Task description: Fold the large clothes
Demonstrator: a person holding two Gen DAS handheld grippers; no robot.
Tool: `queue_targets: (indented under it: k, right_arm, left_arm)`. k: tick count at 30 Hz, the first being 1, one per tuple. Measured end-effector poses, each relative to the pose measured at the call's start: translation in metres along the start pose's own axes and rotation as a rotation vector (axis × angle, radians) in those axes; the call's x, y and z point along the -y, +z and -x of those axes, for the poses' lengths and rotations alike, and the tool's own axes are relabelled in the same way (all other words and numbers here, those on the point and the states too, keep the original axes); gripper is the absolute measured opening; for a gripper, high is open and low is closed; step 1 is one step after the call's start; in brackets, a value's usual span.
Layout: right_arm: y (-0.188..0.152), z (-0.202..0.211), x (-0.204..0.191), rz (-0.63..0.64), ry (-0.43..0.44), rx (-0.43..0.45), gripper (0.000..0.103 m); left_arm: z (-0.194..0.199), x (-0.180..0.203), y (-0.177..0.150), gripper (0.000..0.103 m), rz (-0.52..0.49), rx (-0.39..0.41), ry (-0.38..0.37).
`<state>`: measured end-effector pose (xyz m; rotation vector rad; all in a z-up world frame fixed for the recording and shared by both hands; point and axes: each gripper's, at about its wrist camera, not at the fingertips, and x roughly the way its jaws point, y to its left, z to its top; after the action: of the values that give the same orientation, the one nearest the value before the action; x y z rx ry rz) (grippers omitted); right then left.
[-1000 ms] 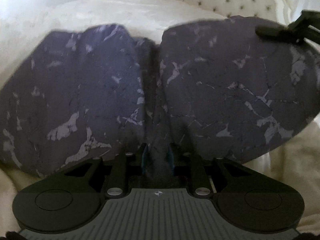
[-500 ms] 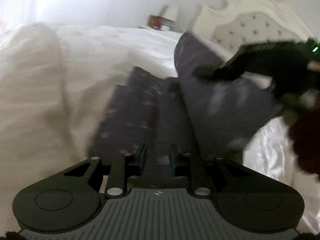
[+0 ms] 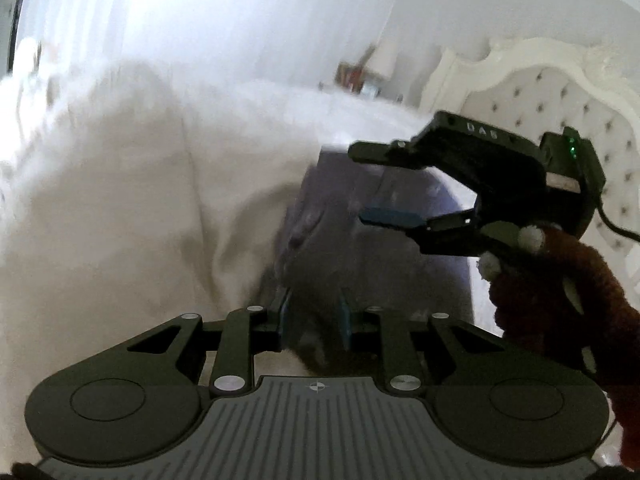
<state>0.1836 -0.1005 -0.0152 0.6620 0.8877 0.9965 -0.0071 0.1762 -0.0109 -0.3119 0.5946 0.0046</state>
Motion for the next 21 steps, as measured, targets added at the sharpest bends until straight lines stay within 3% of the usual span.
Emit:
queue_targets:
  k: [3, 5, 8, 11, 14, 17, 21]
  right_arm:
    - [0.005, 0.022, -0.010, 0.059, 0.022, 0.067, 0.078]
    - [0.010, 0.034, -0.013, 0.072, 0.010, 0.111, 0.078]
    - [0.011, 0.059, -0.014, 0.092, -0.068, 0.200, 0.078]
    - [0.008, 0.069, -0.010, 0.112, -0.165, 0.268, 0.078]
    - [0.003, 0.081, -0.008, 0.184, -0.281, 0.283, 0.077]
    - [-0.002, 0.078, -0.011, 0.283, -0.363, 0.267, 0.069]
    - [0.001, 0.058, -0.014, 0.358, -0.362, 0.219, 0.063]
  left_arm:
    - [0.010, 0.013, 0.007, 0.031, -0.059, 0.078, -0.011]
    - [0.004, 0.024, 0.012, 0.035, -0.106, 0.083, -0.041]
    - [-0.019, 0.035, 0.016, 0.035, -0.142, 0.065, -0.090]
    - [-0.050, 0.039, 0.018, 0.035, -0.161, 0.027, -0.088]
    - [-0.076, 0.028, 0.009, 0.035, -0.134, -0.023, -0.050]
    - [-0.100, 0.006, -0.010, 0.035, -0.030, -0.152, -0.043]
    - [-0.098, -0.008, -0.012, 0.035, 0.054, -0.157, -0.088]
